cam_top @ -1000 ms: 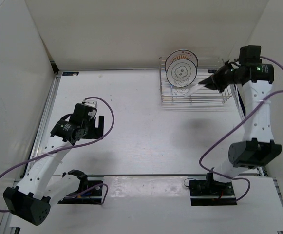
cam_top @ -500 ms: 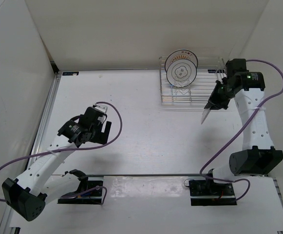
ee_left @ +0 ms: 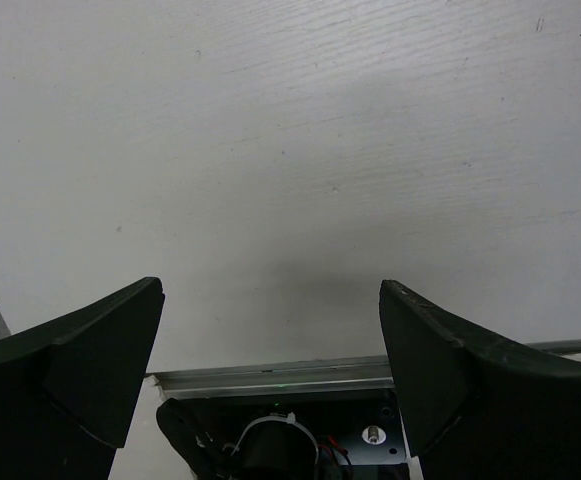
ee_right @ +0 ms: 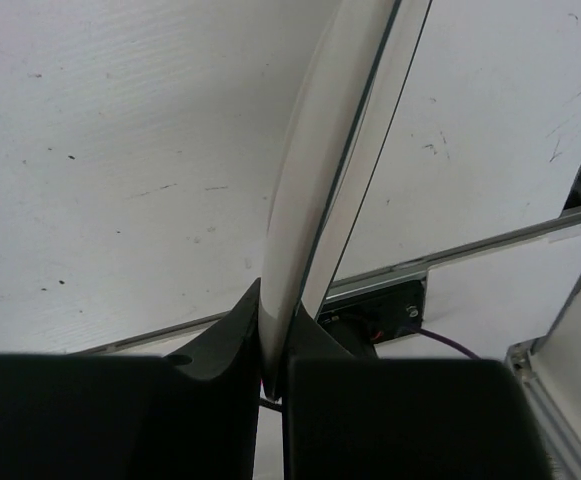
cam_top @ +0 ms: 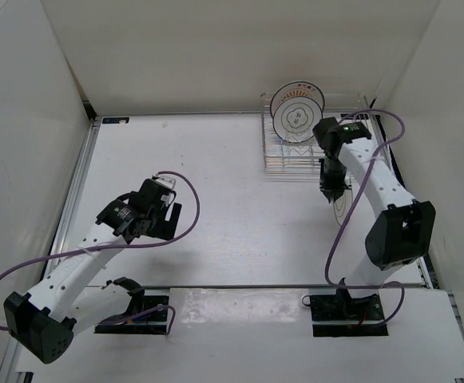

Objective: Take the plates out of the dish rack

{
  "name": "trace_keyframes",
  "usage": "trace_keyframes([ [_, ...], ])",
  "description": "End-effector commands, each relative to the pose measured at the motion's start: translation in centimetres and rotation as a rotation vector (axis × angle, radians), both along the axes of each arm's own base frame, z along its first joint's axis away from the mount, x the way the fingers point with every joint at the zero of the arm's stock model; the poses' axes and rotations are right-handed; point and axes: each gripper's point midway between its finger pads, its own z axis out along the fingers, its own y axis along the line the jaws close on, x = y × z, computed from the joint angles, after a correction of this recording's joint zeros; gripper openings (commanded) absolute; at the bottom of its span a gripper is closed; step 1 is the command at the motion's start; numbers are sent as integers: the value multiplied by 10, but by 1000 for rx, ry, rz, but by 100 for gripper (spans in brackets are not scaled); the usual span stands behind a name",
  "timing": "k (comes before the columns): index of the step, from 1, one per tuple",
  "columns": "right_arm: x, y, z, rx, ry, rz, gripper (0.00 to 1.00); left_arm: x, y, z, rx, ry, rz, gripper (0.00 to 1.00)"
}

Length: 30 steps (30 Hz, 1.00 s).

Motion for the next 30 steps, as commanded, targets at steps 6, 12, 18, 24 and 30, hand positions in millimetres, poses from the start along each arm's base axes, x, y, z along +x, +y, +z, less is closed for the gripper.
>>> trace_keyframes([
  [6, -48, 20, -21, -216, 335, 210, 0, 2, 3, 3, 11, -25, 6, 100],
  [12, -44, 60, -46, -282, 413, 389, 0, 1, 4, 0, 21, -19, 6, 100],
  [18, -32, 115, -52, -251, 357, 668, 0, 1, 5, 0, 24, -19, 0, 100],
  [24, -49, 152, -62, -99, 398, 724, 0, 0, 10, 6, 52, -24, 2, 100],
  [30, -45, 226, -68, 43, 387, 791, 4, -2, 19, 7, 99, -36, 10, 100],
])
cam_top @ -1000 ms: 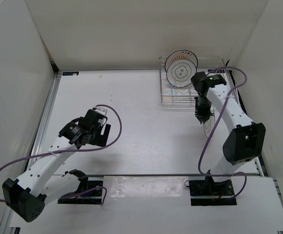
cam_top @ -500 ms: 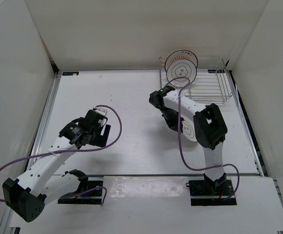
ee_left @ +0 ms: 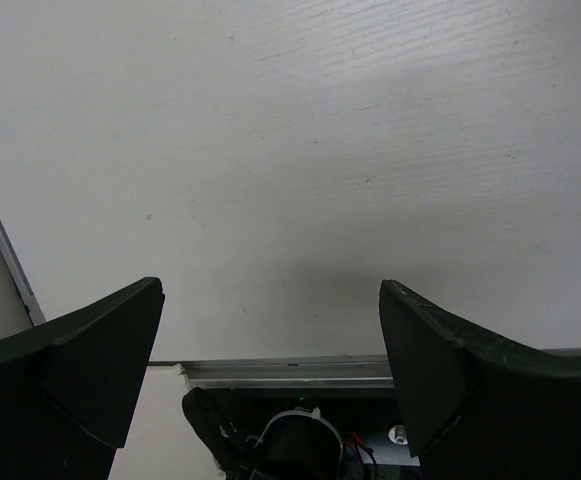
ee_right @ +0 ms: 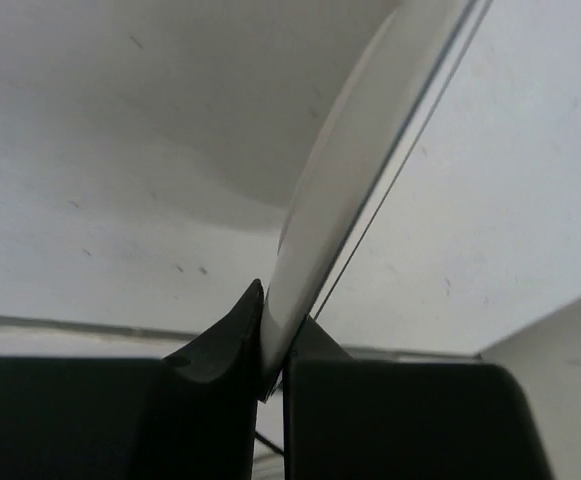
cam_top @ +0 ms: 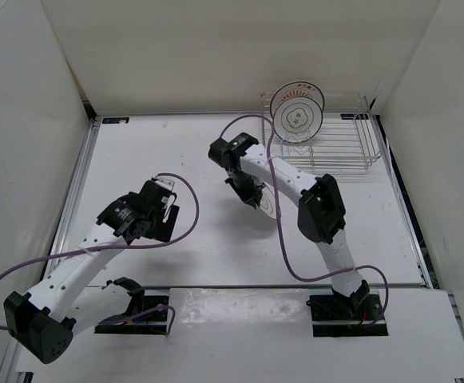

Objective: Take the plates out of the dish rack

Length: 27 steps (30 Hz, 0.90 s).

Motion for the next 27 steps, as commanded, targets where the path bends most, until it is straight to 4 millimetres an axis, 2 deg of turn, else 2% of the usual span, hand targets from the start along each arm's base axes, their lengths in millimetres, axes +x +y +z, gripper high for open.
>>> trace_keyframes([
  [1, -47, 25, -13, 19, 238, 55, 6, 1, 7, 7, 37, -34, 4, 100],
  [2, -51, 18, -20, -19, 244, 63, 6, 0, 5, 7, 40, -35, -7, 100],
  [3, -54, 11, -24, -46, 251, 62, 13, -1, 4, 6, 45, -30, -14, 100],
  [5, -57, 8, -26, -56, 265, 55, 17, -1, 2, 7, 44, -32, -27, 100],
  [8, -60, 14, -24, -40, 273, 83, 30, -1, 2, 8, 47, -36, -32, 100],
  [10, -63, 15, -25, -37, 277, 93, 45, 0, 3, 9, 51, -44, -29, 100],
  [14, -74, 13, -32, -47, 332, 91, 53, -1, 4, 9, 56, -44, -32, 100],
  [20, -78, 14, -42, -49, 363, 93, 57, -3, 3, 8, 76, -46, -51, 100],
  [27, -74, 14, -44, -40, 353, 83, 57, -4, 5, 8, 83, -53, -54, 100],
])
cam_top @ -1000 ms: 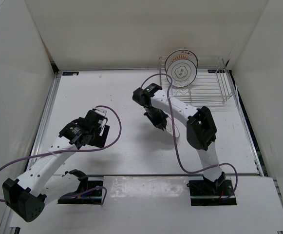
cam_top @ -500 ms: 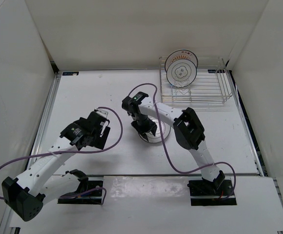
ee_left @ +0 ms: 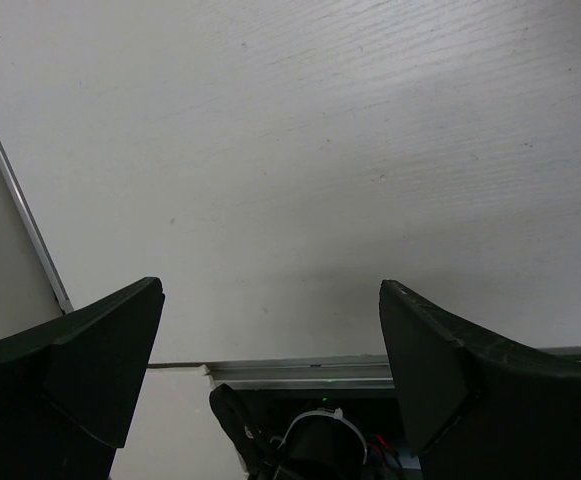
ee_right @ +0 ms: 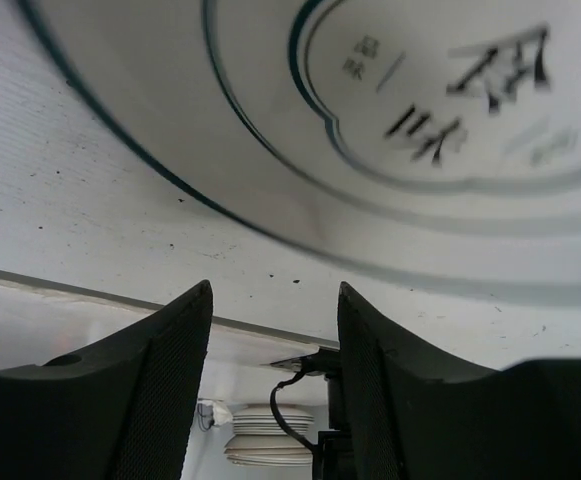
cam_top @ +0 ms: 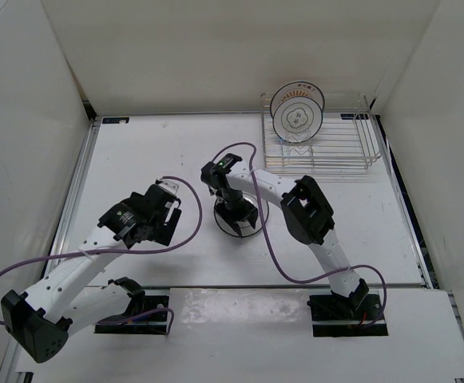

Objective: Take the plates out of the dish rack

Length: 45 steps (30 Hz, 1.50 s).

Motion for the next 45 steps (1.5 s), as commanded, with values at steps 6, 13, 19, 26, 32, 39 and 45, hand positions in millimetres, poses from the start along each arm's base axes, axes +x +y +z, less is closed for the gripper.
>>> trace_keyframes([
  [6, -15, -24, -4, -116, 142, -27, 57, -2, 3, 6, 31, -32, -17, 100],
  [13, -10, -24, 1, -113, 128, -37, 57, -7, 4, 10, 78, -44, -45, 100],
  [19, 2, -27, 55, -75, -9, -57, 57, -8, 5, 12, 89, -52, -35, 100],
  [26, 41, -36, 191, 245, -432, -336, 90, -2, 2, 24, 81, -97, -30, 100],
  [32, 115, -38, 253, 626, -640, -719, 90, 2, -1, 29, 115, -111, -56, 100],
  [39, 223, -78, 305, 865, -762, -1012, 90, 2, -5, 40, 182, -163, -96, 100],
  [45, 294, -104, 304, 1111, -651, -1343, 81, 0, 2, 52, 175, -188, -23, 100],
])
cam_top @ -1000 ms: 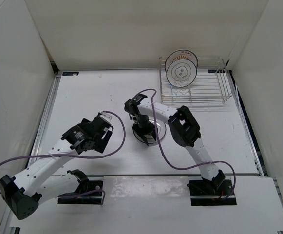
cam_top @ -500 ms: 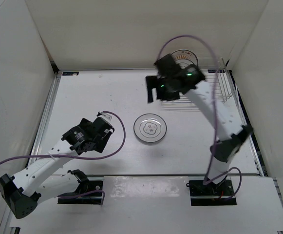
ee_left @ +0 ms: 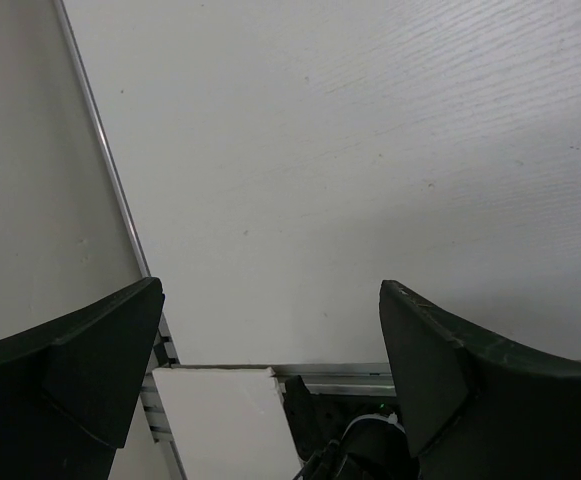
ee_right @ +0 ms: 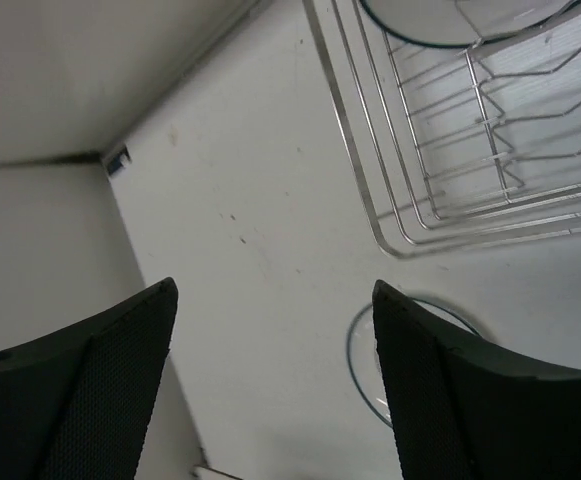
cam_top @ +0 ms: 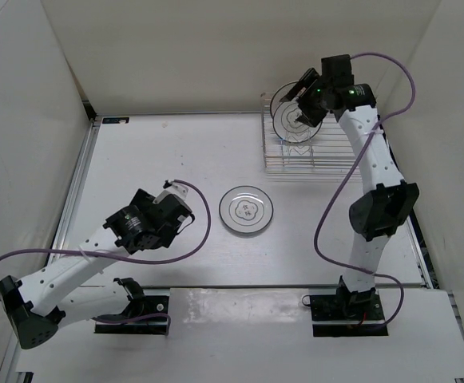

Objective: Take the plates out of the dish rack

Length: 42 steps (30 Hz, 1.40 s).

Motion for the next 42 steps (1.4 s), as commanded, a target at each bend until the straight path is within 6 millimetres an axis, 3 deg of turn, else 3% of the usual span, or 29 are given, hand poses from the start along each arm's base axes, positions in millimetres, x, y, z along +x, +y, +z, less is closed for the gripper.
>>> trace_keyframes([
  [1, 51, -5, 37, 308, -94, -109, 80, 4, 6, 19, -6, -68, 57, 100],
  [3, 70, -6, 47, 403, -94, -133, 78, 6, 5, 20, -5, -73, 62, 100],
  [4, 87, -10, 21, 412, -43, -160, 78, 7, 6, 23, 0, -87, 68, 100],
  [7, 109, -31, 10, 482, -25, -260, 76, 12, 6, 27, 24, -106, 80, 100],
  [12, 132, -50, -38, 562, 80, -396, 73, 20, 5, 31, 49, -138, 95, 100],
  [15, 148, -63, -58, 592, 98, -443, 71, 25, 8, 31, 54, -147, 102, 100],
  [16, 152, -62, -50, 604, 80, -439, 71, 27, 9, 31, 58, -146, 111, 100],
  [17, 160, -67, -67, 603, 102, -457, 71, 27, 11, 31, 62, -143, 114, 100],
  [19, 166, -70, -66, 625, 100, -469, 71, 30, 15, 30, 61, -139, 140, 100],
  [20, 171, -74, -77, 629, 110, -482, 71, 31, 15, 29, 53, -136, 148, 100],
  [27, 184, -84, -109, 650, 143, -502, 71, 44, 19, 20, 21, -99, 201, 100],
  [32, 192, -84, -110, 667, 121, -497, 71, 54, 22, 13, 16, -55, 232, 100],
  [35, 193, -81, -121, 672, 144, -493, 71, 61, 25, 11, -3, -33, 255, 100],
  [36, 195, -98, -122, 684, 145, -519, 70, 64, 24, 8, 4, -17, 261, 100],
  [38, 194, -96, -127, 692, 165, -503, 60, 67, 26, 8, -1, -11, 268, 100],
  [41, 186, -90, -131, 704, 201, -475, 58, 72, 24, 9, -3, -8, 264, 100],
  [42, 181, -88, -141, 687, 220, -463, 56, 73, 23, 8, -6, -4, 263, 100],
])
